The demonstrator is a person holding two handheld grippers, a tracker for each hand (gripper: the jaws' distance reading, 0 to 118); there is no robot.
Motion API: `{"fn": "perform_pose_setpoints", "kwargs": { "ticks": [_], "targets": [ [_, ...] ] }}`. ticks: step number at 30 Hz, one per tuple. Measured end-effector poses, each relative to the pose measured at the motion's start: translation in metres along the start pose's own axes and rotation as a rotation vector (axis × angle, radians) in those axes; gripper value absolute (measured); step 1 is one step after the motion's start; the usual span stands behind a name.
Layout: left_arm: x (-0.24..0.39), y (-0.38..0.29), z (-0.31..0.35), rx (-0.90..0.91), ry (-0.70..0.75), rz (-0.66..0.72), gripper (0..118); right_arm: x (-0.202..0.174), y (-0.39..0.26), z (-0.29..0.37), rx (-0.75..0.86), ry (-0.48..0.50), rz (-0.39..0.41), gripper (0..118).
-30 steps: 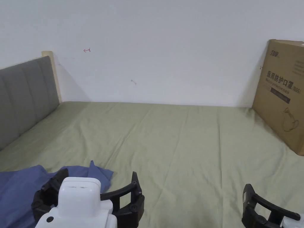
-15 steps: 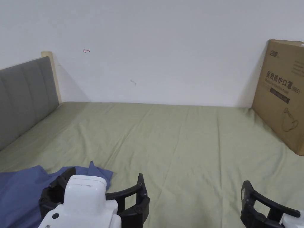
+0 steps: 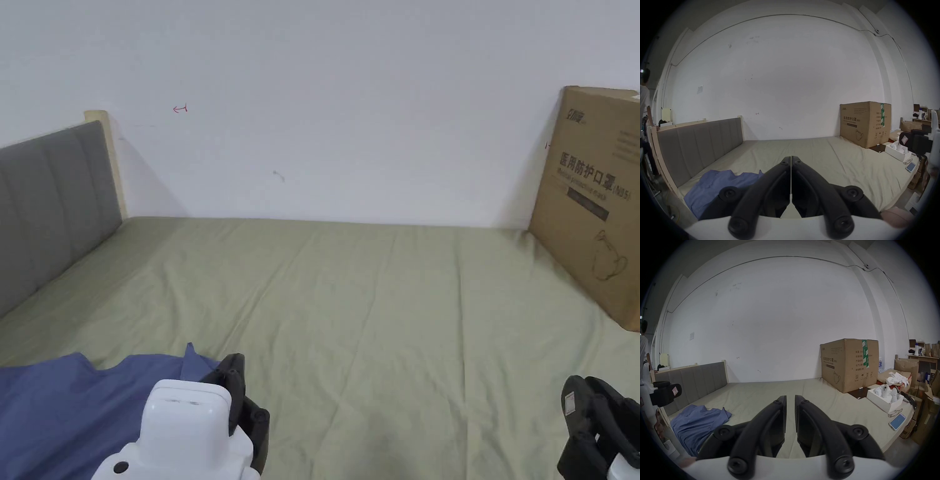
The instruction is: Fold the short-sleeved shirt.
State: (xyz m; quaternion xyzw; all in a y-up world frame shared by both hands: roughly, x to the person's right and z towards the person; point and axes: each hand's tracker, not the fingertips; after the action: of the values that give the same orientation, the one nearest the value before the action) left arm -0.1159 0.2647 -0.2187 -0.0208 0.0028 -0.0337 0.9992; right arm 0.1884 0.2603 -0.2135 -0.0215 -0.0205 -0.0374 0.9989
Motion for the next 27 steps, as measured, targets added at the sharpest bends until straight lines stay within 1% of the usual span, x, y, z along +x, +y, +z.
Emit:
{"fn": "perform_pose_setpoints", "kwargs": {
  "ticks": [5,8,10,13,15,18,22,24,26,27],
  "targets": [
    [0.003,-0.001,-0.002,-0.006,-0.019,-0.005,0,0.007,0.000,0.000,-0.013,-0.008,-0.027,8],
    [0.004,-0.002,-0.005,-0.021,-0.027,0.001,0,0.009,0.000,0.001,-0.015,-0.008,-0.024,3],
    [0.002,-0.003,-0.007,-0.031,-0.015,0.006,0,0.009,0.001,0.000,-0.017,-0.010,-0.022,3],
    [-0.012,-0.004,-0.010,-0.068,0.013,0.029,0,0.005,0.003,-0.008,-0.037,0.012,-0.030,3],
    [-0.031,-0.005,-0.007,-0.087,0.043,0.053,0,-0.006,0.003,-0.019,-0.058,0.044,-0.033,3],
    [-0.076,-0.003,0.009,-0.109,0.165,0.051,0,-0.043,0.005,-0.042,-0.094,0.153,-0.033,3],
    [-0.144,0.001,0.051,-0.160,0.344,0.021,0,-0.122,0.011,-0.061,-0.126,0.356,-0.046,3],
    [-0.166,0.000,0.071,-0.157,0.431,0.010,0,-0.159,0.013,-0.061,-0.126,0.478,-0.032,3],
    [-0.181,-0.001,0.085,-0.163,0.483,0.031,0,-0.190,0.015,-0.059,-0.116,0.559,-0.008,3],
    [-0.184,-0.003,0.088,-0.162,0.491,0.044,0,-0.198,0.015,-0.058,-0.114,0.589,-0.010,3]
  ]
}}
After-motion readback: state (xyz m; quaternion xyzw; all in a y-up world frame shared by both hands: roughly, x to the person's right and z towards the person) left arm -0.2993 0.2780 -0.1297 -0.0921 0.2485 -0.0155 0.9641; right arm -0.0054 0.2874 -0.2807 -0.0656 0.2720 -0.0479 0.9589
